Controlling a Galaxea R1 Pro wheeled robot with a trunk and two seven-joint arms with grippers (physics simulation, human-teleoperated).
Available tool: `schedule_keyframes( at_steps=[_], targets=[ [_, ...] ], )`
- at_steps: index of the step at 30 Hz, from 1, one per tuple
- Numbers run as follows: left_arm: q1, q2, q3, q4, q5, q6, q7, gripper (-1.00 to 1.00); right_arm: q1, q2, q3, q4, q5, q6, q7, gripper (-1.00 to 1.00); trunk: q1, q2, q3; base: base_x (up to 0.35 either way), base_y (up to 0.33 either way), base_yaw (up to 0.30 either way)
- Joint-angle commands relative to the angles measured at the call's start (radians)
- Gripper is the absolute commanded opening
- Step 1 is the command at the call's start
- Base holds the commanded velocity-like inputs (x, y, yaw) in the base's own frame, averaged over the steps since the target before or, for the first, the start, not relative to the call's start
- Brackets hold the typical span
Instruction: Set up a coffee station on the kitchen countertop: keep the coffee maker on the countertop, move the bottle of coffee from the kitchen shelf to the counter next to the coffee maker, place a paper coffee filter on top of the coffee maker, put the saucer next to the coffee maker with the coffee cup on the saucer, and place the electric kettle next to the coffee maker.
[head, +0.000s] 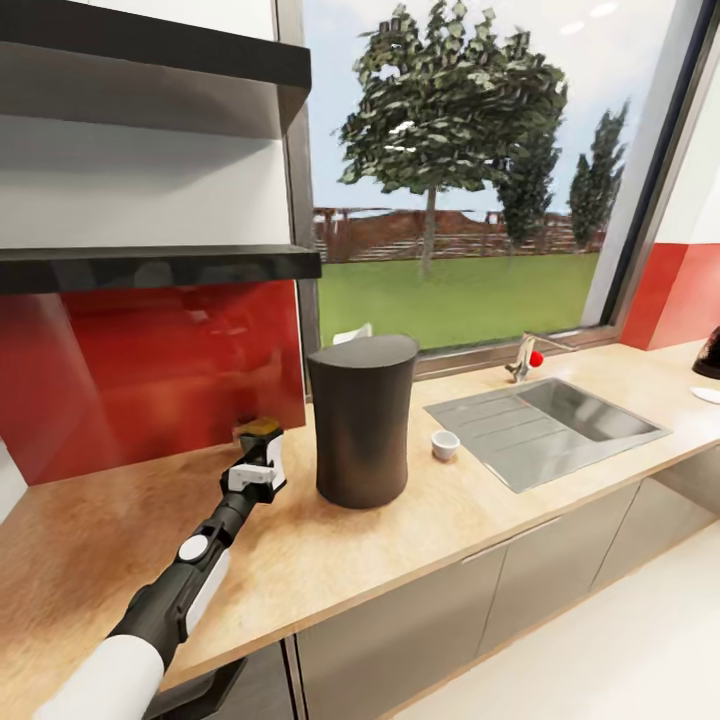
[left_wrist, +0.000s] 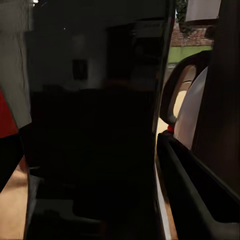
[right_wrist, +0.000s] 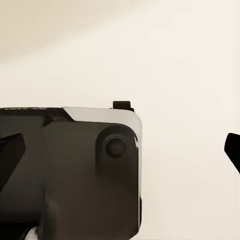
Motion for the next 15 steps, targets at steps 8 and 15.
schedule_keyframes(
  at_steps=[8, 15],
  targets=[
    [0.033, -0.007, -0.003, 0.000, 0.009, -0.007, -0.002, -1.00, -0.001, -0.008, -0.009, 0.001, 0.010, -0.003, 0.002, 1.00, 0.001, -0.001, -0.001, 0.058, -0.003, 0.000],
    [0.060, -0.009, -0.003, -0.001, 0.009, -0.008, -0.002, -1.00, -0.001, -0.009, -0.009, 0.001, 0.011, -0.003, 0.002, 1.00, 0.001, -0.001, -0.001, 0.216, 0.000, 0.000]
  ],
)
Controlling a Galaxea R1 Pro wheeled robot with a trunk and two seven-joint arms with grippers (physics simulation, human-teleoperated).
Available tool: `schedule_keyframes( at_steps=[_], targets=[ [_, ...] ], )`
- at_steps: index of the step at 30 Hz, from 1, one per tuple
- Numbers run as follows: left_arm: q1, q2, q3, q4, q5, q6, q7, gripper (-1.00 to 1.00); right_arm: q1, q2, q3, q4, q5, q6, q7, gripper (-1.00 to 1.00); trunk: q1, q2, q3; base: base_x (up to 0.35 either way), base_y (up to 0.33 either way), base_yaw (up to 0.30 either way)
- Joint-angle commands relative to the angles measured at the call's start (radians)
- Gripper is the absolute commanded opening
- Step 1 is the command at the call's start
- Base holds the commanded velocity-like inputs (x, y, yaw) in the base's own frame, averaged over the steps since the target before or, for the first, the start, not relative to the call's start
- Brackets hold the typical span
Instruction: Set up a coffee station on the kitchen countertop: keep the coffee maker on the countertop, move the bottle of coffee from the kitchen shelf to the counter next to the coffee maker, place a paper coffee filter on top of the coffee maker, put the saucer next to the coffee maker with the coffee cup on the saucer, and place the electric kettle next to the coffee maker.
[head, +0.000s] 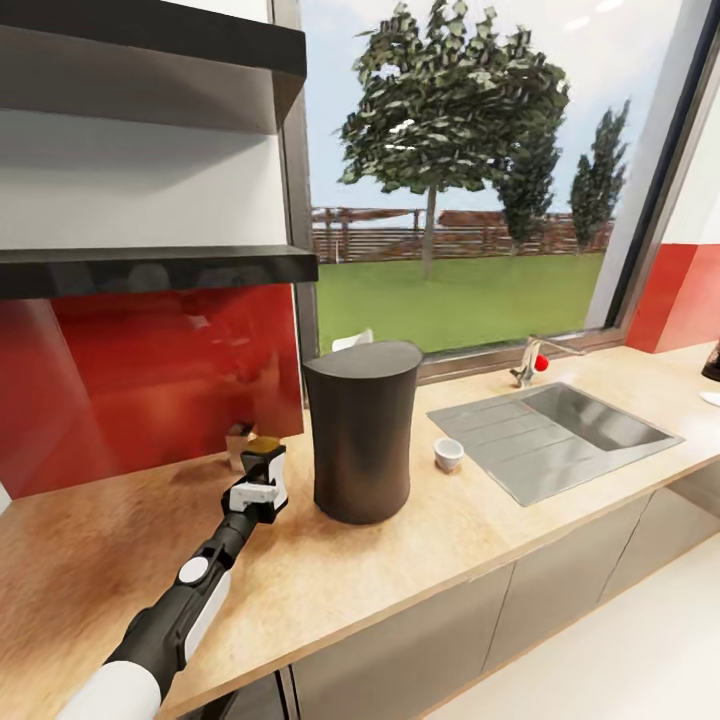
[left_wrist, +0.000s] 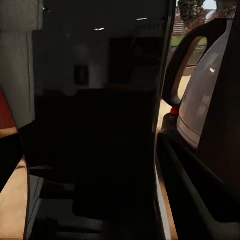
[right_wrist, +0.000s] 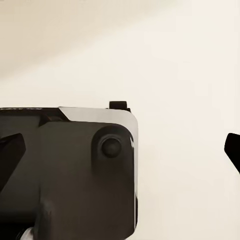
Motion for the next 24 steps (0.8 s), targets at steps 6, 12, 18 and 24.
schedule_keyframes(
  at_steps=[6, 12, 18, 24],
  targets=[
    [0.007, 0.000, -0.003, 0.001, 0.009, -0.002, -0.004, -1.00, -0.001, 0.000, -0.009, 0.001, 0.010, -0.003, 0.002, 1.00, 0.001, -0.001, -0.001, 0.026, -0.067, 0.000],
    [0.007, 0.000, -0.003, 0.002, 0.009, -0.002, -0.004, -1.00, -0.001, 0.002, -0.009, 0.001, 0.010, -0.003, 0.002, 1.00, 0.001, -0.001, -0.001, 0.081, -0.218, 0.130],
    [0.008, 0.002, 0.001, 0.000, 0.010, -0.003, -0.004, -1.00, -0.001, 0.000, -0.006, 0.002, 0.017, -0.005, -0.004, 1.00, 0.001, -0.001, -0.001, 0.124, -0.098, 0.053],
    [0.009, 0.006, 0.003, 0.001, 0.011, -0.003, -0.003, -1.00, -0.001, 0.001, -0.004, 0.003, 0.018, -0.005, -0.001, 1.00, 0.001, -0.001, -0.001, 0.152, -0.003, 0.001]
  ],
)
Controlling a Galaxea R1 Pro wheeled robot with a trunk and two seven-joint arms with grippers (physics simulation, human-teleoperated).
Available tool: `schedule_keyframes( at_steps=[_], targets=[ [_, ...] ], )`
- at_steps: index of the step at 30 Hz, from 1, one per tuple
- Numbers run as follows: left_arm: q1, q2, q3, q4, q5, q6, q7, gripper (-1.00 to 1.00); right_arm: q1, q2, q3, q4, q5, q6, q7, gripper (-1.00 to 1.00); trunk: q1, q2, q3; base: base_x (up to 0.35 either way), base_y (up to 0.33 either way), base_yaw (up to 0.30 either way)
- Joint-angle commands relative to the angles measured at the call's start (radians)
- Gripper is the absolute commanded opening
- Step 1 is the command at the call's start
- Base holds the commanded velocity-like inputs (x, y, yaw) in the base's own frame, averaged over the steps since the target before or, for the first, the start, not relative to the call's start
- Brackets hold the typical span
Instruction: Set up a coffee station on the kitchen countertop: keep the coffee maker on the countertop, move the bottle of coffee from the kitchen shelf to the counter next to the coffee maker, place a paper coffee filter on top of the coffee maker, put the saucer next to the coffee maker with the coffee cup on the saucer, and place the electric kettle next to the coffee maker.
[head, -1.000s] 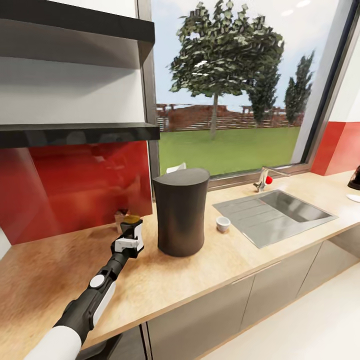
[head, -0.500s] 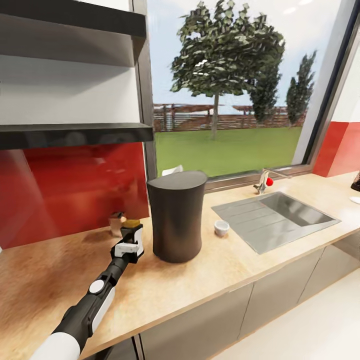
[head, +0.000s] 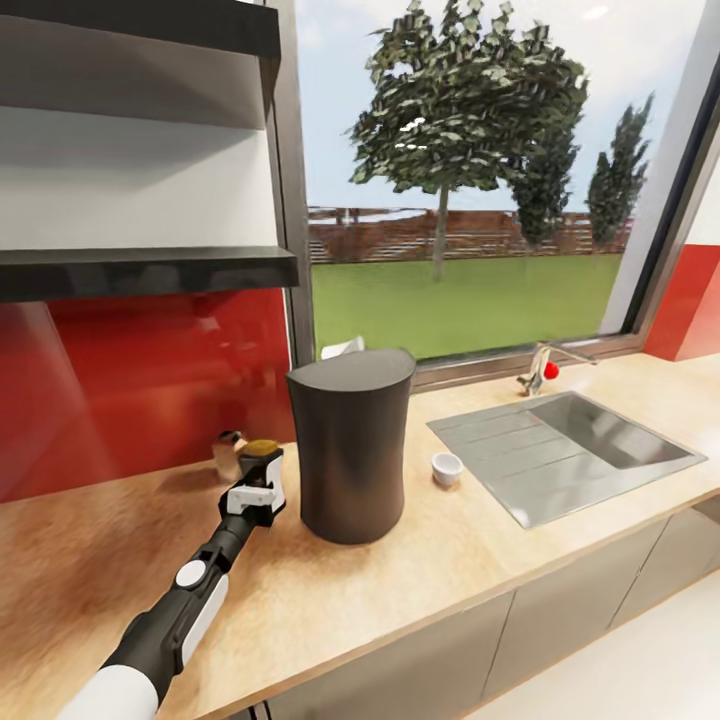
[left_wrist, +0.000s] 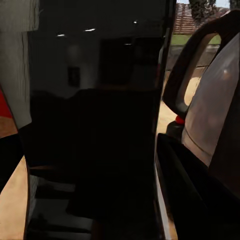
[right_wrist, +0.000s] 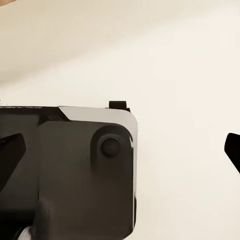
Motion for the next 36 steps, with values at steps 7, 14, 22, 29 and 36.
schedule_keyframes(
  at_steps=[7, 14, 22, 29, 36],
  targets=[
    [0.022, 0.004, -0.003, 0.002, 0.008, -0.021, 0.039, -1.00, -0.001, 0.000, -0.009, 0.001, 0.010, -0.003, 0.003, 1.00, 0.001, -0.001, -0.001, 0.053, 0.000, 0.000],
    [0.050, 0.001, -0.005, 0.002, 0.008, -0.050, 0.054, -1.00, -0.001, 0.000, -0.009, 0.001, 0.010, -0.003, 0.003, 1.00, 0.001, -0.001, -0.001, 0.001, 0.000, 0.000],
    [0.062, -0.004, -0.009, 0.002, 0.007, -0.051, 0.054, -1.00, -0.001, 0.000, -0.009, 0.001, 0.010, -0.003, 0.003, 1.00, 0.001, -0.001, -0.001, 0.000, 0.000, 0.000],
    [0.063, -0.003, -0.011, 0.002, 0.006, -0.051, 0.054, -1.00, -0.001, 0.000, -0.009, 0.001, 0.010, -0.003, 0.003, 1.00, 0.001, -0.001, -0.001, 0.030, 0.000, 0.000],
    [0.064, -0.003, -0.011, 0.002, 0.008, -0.051, 0.054, -1.00, -0.001, 0.000, -0.009, 0.001, 0.009, -0.003, 0.003, 1.00, 0.001, -0.001, -0.001, 0.061, 0.000, 0.000]
  ],
)
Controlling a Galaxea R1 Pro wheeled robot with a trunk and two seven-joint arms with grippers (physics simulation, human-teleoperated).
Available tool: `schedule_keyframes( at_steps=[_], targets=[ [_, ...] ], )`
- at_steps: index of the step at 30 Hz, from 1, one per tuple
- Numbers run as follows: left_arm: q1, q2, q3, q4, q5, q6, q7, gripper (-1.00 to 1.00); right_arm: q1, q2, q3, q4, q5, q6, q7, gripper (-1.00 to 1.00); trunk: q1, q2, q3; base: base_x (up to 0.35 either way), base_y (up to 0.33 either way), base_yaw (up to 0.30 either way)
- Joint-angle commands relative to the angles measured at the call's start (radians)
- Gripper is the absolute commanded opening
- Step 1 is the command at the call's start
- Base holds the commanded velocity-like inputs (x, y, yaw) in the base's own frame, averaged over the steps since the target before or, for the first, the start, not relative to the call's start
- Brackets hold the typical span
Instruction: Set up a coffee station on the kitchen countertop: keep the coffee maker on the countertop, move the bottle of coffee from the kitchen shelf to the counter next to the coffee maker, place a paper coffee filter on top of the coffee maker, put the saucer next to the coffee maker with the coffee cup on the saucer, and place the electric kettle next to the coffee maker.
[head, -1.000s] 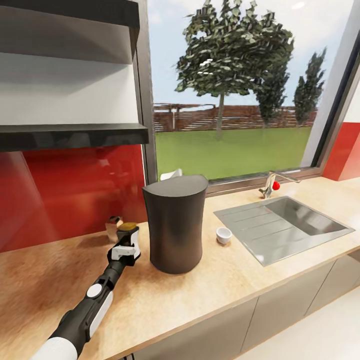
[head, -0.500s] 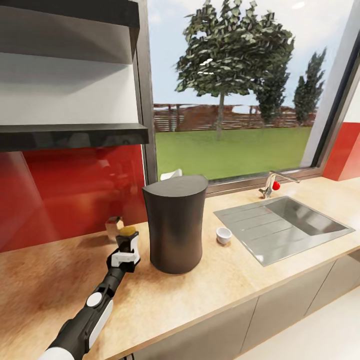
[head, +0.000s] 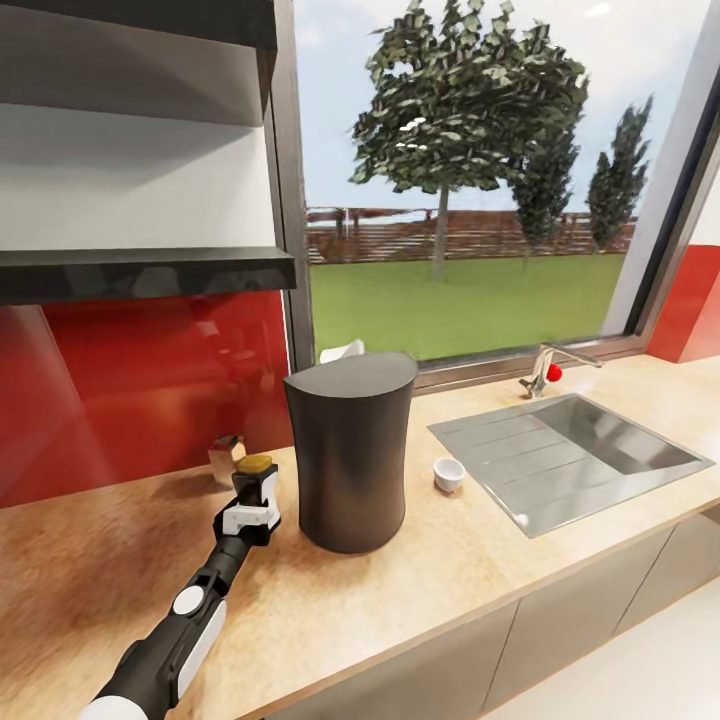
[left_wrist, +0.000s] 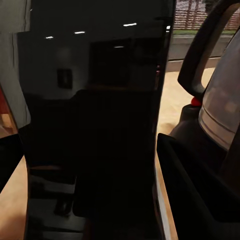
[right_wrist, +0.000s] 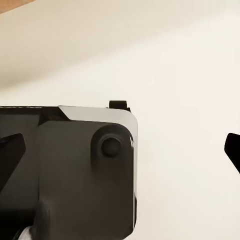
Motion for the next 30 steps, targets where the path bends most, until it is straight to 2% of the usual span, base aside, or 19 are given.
schedule_keyframes(
  at_steps=[1, 8, 9, 14, 22, 30],
  targets=[
    [0.000, 0.001, -0.003, 0.001, 0.009, -0.003, -0.004, -1.00, -0.001, 0.000, -0.009, 0.001, 0.011, -0.004, 0.002, 1.00, 0.000, -0.001, -0.001, 0.007, 0.000, 0.000],
    [0.008, 0.001, -0.003, 0.001, 0.009, -0.004, -0.004, -1.00, -0.001, 0.000, -0.009, 0.001, 0.011, -0.004, 0.002, 1.00, 0.000, -0.001, -0.001, 0.001, 0.000, 0.000],
    [0.011, 0.000, -0.004, 0.001, 0.008, -0.004, -0.004, 1.00, -0.001, 0.000, -0.009, 0.001, 0.011, -0.004, 0.002, 1.00, 0.000, -0.001, -0.001, 0.000, 0.000, 0.000],
    [0.014, 0.000, -0.003, 0.033, 0.008, -0.010, -0.004, 1.00, -0.001, 0.000, -0.009, 0.001, 0.010, -0.004, 0.002, 1.00, 0.000, -0.001, -0.001, 0.000, 0.000, 0.000],
    [0.014, 0.001, -0.003, 0.050, 0.008, -0.061, -0.004, 1.00, -0.001, 0.000, -0.009, 0.001, 0.010, -0.005, 0.002, 1.00, 0.000, -0.001, -0.001, 0.000, 0.000, 0.000],
    [0.014, 0.001, -0.003, 0.053, 0.008, -0.064, -0.004, 1.00, -0.001, 0.000, -0.009, 0.001, 0.010, -0.004, 0.002, 1.00, 0.000, -0.001, -0.001, 0.000, 0.000, 0.000]
  ],
)
